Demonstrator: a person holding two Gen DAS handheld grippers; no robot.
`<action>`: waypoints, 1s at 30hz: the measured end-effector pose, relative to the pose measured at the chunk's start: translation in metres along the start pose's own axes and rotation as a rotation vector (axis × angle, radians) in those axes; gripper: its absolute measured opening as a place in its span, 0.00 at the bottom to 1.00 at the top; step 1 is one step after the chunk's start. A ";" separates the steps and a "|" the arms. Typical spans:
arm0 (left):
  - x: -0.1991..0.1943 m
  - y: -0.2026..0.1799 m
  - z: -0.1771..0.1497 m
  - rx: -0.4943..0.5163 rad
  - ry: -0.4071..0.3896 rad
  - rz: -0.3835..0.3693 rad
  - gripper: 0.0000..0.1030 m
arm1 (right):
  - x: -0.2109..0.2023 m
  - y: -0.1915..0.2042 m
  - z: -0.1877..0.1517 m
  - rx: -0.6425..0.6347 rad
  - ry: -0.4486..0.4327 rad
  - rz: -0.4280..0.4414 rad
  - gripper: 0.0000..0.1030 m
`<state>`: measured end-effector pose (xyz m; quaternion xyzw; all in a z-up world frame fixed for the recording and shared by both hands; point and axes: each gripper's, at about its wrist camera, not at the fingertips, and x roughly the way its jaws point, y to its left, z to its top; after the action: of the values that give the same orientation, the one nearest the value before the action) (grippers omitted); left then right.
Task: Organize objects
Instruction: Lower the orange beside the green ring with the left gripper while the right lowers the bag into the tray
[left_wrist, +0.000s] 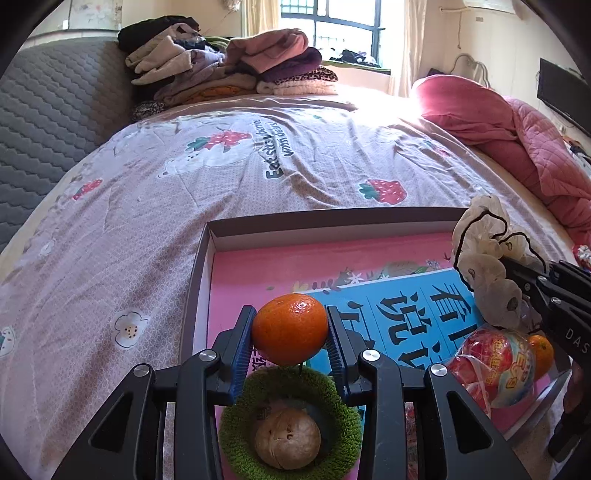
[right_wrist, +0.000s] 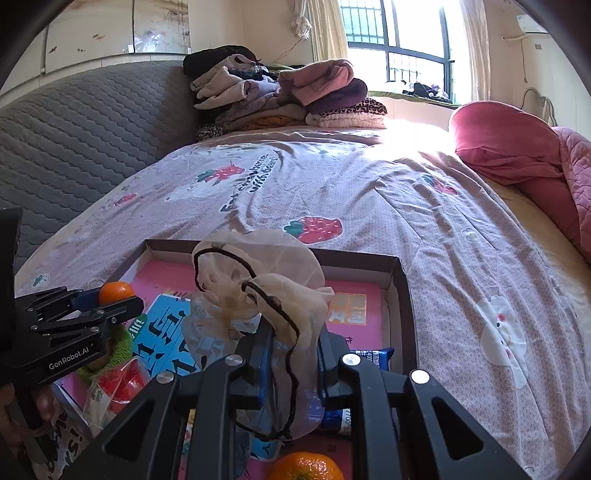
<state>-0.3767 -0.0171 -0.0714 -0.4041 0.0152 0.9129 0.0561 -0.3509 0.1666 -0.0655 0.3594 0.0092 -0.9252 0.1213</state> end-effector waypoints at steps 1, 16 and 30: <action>0.001 -0.001 -0.001 0.005 0.005 0.004 0.37 | 0.001 0.000 0.000 -0.002 0.007 0.000 0.19; 0.011 0.001 -0.004 0.007 0.088 -0.004 0.38 | 0.011 0.010 -0.007 -0.060 0.044 -0.052 0.23; 0.011 0.004 -0.004 -0.014 0.111 -0.016 0.41 | 0.011 0.005 -0.004 -0.044 0.055 -0.094 0.30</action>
<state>-0.3819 -0.0208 -0.0824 -0.4548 0.0087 0.8886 0.0596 -0.3553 0.1602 -0.0751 0.3811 0.0496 -0.9192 0.0855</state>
